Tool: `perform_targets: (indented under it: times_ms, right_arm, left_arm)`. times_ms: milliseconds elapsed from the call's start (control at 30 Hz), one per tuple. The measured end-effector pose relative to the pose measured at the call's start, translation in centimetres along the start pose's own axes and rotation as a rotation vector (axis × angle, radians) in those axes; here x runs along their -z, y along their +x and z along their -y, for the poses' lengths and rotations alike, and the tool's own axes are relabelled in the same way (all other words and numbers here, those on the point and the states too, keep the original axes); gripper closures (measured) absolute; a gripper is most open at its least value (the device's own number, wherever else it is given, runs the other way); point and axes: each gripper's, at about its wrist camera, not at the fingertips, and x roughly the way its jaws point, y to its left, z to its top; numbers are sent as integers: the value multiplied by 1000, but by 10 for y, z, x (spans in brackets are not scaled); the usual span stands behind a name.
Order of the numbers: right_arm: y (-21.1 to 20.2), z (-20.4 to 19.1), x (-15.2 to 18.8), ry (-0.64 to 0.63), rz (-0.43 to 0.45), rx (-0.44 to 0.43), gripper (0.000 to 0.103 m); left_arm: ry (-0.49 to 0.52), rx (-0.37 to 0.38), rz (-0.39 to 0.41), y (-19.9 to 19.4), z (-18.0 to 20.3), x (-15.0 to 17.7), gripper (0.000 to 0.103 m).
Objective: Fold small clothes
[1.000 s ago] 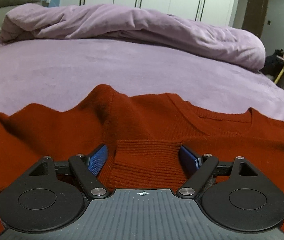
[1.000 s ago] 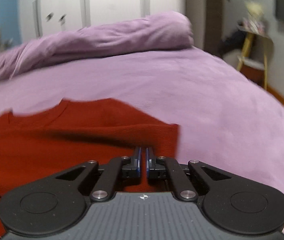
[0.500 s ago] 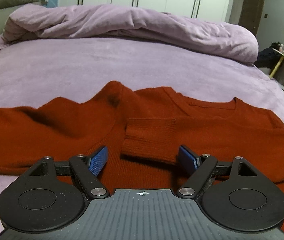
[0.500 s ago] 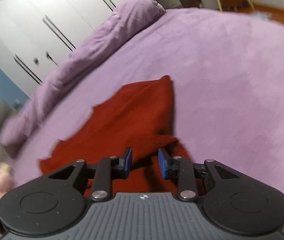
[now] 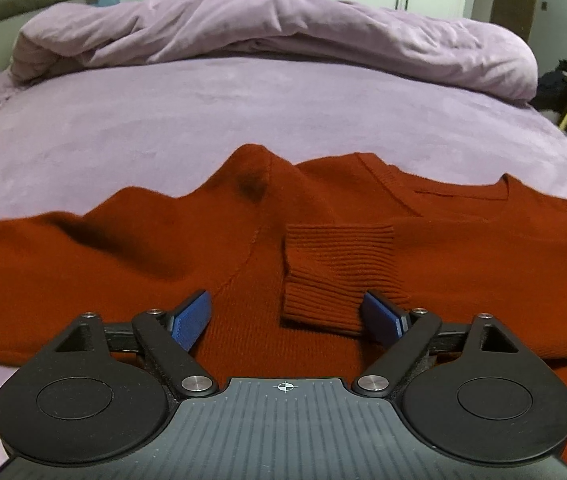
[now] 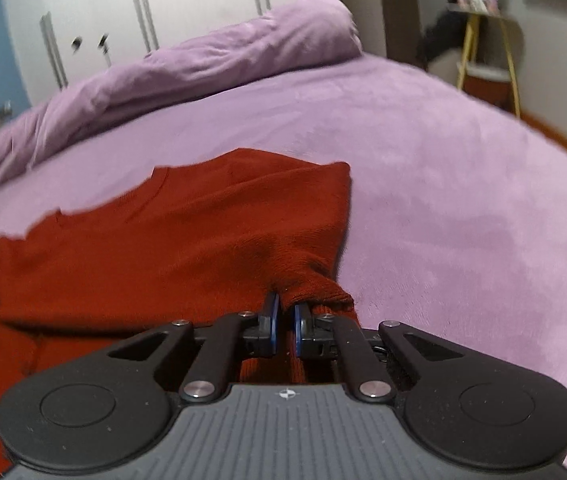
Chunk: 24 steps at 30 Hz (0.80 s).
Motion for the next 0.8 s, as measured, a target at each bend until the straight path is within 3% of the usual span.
perform_targets:
  times_ms: [100, 200, 267, 333, 433, 600, 700, 800]
  right_arm:
    - [-7, -7, 2, -43, -11, 11, 94]
    - [-24, -13, 6, -77, -33, 23, 90]
    - [-39, -17, 14, -85, -33, 13, 82]
    - [-54, -21, 26, -76, -31, -24, 66]
    - [-66, -29, 46, -78, -18, -47, 59]
    - [-69, -42, 60, -133, 9, -29, 49]
    - [-67, -42, 63, -126, 25, -32, 45]
    - [-66, -43, 68, -141, 62, -25, 44]
  left_arm:
    - [21, -20, 10, 1, -1, -1, 12]
    - [-43, -33, 4, -6, -14, -2, 14]
    - [-111, -7, -7, -18, -31, 2, 17]
    - [-151, 30, -1, -33, -51, 9, 18]
    - [-222, 64, 21, -61, -91, 24, 16]
    - [-400, -26, 85, -90, -183, 47, 12]
    - [-581, -161, 96, -90, -249, 61, 17]
    - [-756, -189, 134, -88, -306, 75, 24]
